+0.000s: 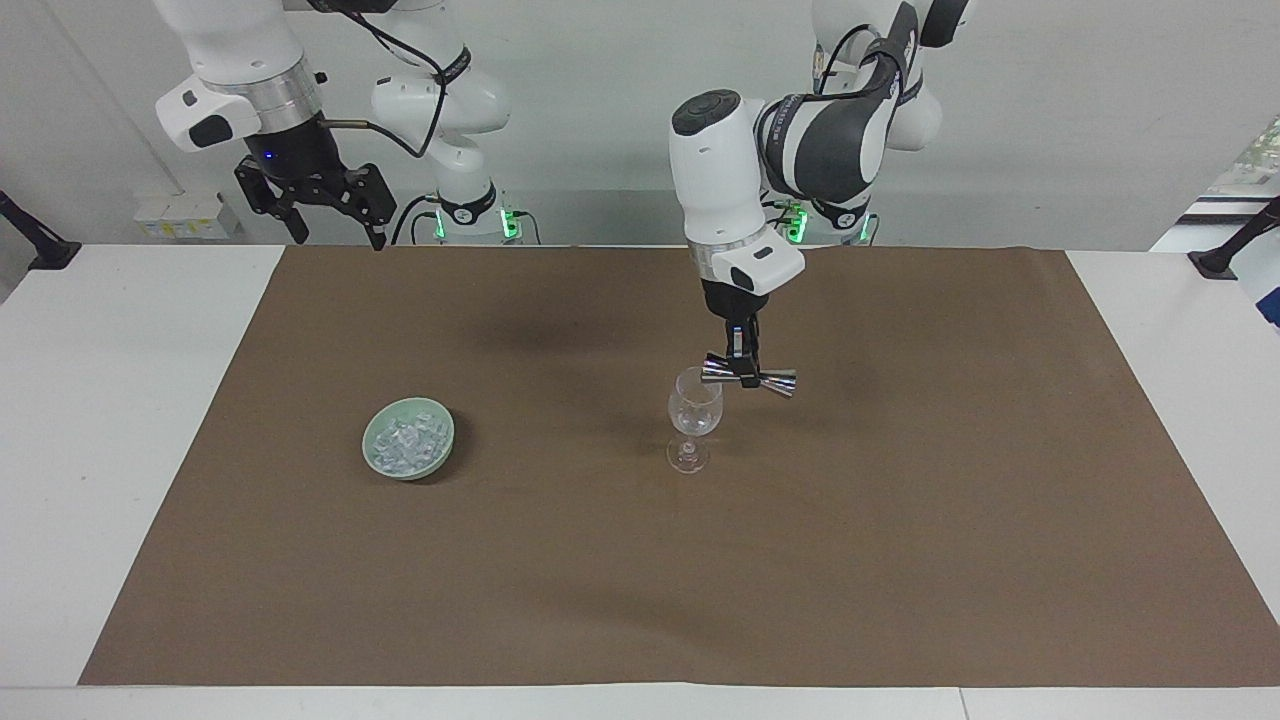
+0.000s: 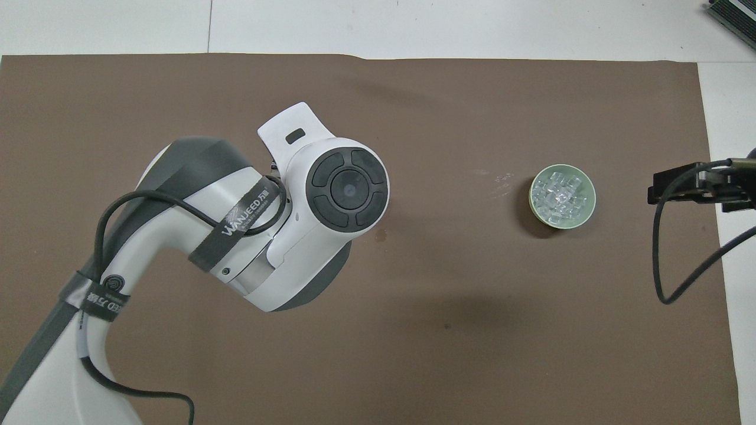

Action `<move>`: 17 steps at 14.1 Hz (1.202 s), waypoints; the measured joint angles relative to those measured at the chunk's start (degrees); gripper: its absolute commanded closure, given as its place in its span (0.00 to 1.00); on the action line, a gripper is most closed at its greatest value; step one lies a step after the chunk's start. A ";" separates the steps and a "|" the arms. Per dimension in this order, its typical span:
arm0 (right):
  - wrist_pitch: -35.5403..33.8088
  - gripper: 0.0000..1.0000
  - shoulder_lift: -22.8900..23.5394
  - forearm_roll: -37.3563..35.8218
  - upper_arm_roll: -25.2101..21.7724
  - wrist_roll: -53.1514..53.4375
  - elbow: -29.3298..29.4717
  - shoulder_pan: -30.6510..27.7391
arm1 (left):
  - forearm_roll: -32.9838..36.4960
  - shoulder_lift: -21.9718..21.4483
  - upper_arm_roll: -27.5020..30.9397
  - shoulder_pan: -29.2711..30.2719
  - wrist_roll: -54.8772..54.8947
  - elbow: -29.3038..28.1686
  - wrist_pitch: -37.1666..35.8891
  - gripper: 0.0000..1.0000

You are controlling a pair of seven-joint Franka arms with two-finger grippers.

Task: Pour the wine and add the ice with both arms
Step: 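Hold the metal cup tipped over the clear glass with the left gripper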

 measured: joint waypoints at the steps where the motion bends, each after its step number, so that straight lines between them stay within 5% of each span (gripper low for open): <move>1: 0.00 0.00 0.00 0.00 0.00 0.00 0.00 0.00 | 0.16 0.20 0.00 -0.03 0.00 0.27 -0.24 1.00; 17: 0.00 0.00 0.00 0.00 0.00 0.00 0.00 0.00 | 0.58 1.20 -0.11 -0.07 -0.01 2.78 -1.70 1.00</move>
